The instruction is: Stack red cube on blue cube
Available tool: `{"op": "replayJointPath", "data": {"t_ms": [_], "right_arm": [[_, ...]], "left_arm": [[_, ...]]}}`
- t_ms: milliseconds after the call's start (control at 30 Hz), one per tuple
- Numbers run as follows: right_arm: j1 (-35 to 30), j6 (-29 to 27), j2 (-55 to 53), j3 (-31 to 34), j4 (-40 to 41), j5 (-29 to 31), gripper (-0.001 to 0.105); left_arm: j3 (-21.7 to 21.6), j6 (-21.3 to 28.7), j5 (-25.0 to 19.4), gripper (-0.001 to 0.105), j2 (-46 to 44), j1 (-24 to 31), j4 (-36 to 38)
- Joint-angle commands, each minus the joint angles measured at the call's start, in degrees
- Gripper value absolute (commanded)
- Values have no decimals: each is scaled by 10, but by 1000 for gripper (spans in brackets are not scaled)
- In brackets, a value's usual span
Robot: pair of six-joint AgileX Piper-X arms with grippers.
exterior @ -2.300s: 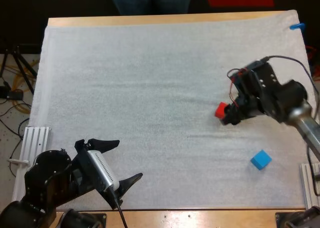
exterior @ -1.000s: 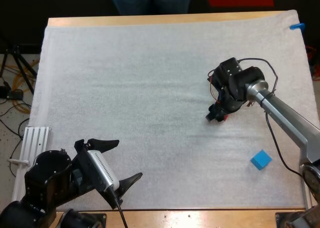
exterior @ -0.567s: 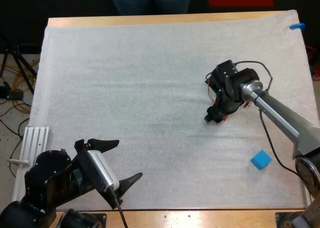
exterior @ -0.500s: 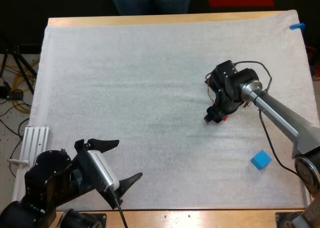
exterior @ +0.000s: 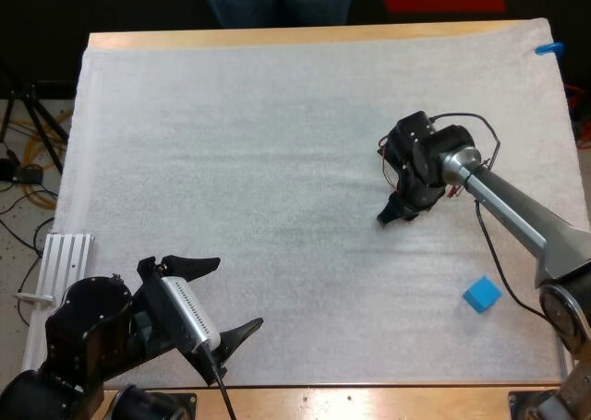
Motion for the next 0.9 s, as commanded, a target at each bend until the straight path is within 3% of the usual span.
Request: {"op": "replayJointPath", "data": {"t_ms": [0,733,867], "right_arm": [[0,2,-6,-12,13,0,23],[0,74,-228,-19,174,-2,23],[0,86,-271,8,175,-2,23]], "left_arm": [[-4,0,-1,87,-1,-3,-2],[-4,0,-1,87,-1,-3,-2],[-4,0,-1,87,-1,-3,-2]]}}
